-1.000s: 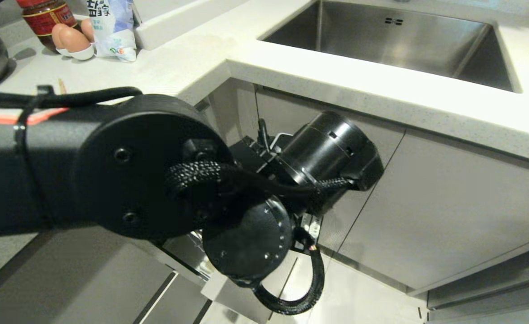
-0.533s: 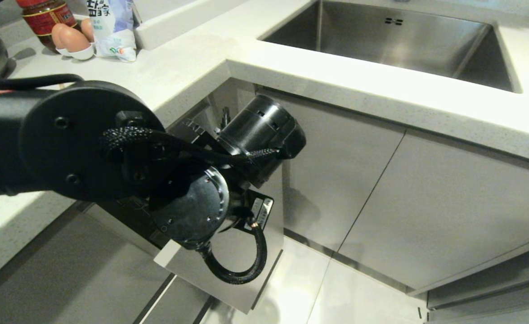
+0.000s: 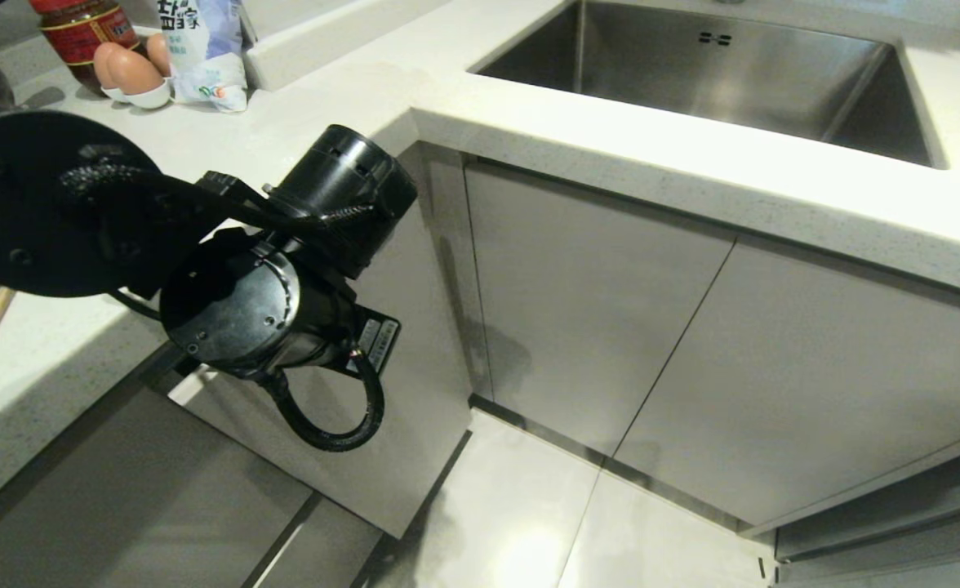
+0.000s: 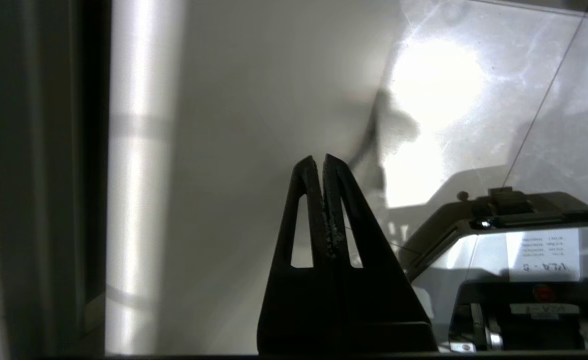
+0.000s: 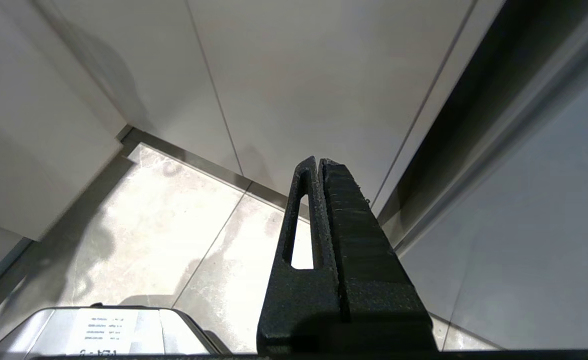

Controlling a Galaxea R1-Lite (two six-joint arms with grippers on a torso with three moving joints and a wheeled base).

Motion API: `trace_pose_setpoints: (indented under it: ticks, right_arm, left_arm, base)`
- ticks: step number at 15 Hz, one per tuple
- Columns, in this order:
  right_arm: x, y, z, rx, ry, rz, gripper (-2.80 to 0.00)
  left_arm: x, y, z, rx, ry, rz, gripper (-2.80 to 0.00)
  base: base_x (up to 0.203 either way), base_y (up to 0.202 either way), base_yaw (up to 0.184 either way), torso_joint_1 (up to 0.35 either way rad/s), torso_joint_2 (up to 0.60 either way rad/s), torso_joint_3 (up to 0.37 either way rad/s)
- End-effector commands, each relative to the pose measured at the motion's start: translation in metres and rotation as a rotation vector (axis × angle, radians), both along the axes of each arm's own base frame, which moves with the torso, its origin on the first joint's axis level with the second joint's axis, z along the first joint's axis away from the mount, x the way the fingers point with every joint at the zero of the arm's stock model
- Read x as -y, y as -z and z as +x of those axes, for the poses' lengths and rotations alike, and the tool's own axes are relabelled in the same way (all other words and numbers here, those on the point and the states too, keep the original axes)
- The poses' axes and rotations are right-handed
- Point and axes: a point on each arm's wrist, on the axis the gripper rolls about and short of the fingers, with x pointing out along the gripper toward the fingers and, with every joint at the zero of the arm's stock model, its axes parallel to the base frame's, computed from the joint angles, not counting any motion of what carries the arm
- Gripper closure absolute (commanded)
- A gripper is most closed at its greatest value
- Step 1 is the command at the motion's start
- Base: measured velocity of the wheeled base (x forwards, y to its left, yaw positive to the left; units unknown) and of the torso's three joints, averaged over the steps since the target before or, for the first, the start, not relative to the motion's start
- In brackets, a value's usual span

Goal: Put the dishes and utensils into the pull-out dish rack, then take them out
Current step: Close the cupboard

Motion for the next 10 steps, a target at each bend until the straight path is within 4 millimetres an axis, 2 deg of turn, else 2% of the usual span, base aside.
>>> trace_pose_setpoints:
  ticks: [1,6,8,10]
  right_arm:
    - [0.0,0.0,0.0,0.0,-0.001,0.0,0.0]
    - [0.0,0.0,0.0,0.0,-0.001,0.0,0.0]
    - [0.0,0.0,0.0,0.0,-0.001,0.0,0.0]
    - [0.0,0.0,0.0,0.0,-0.001,0.0,0.0]
  left_arm:
    - [-0.005,-0.004,-0.003,0.011,-0.007,-0.009,0.0]
    - [0.003,-0.006,-0.012,0.011,0.039,-0.017,0.0]
    - [-0.001,-0.018,-0.021,0.042,0.066,-0.074,0.0]
    - [-0.014,-0.042,-0.038,0.087,0.13,-0.193,0.0]
  base:
    - [0.0,0.0,0.0,0.0,0.0,0.0]
    - [0.0,0.0,0.0,0.0,0.0,0.0]
    - [0.0,0.0,0.0,0.0,0.0,0.0]
    - [0.0,0.0,0.0,0.0,0.0,0.0]
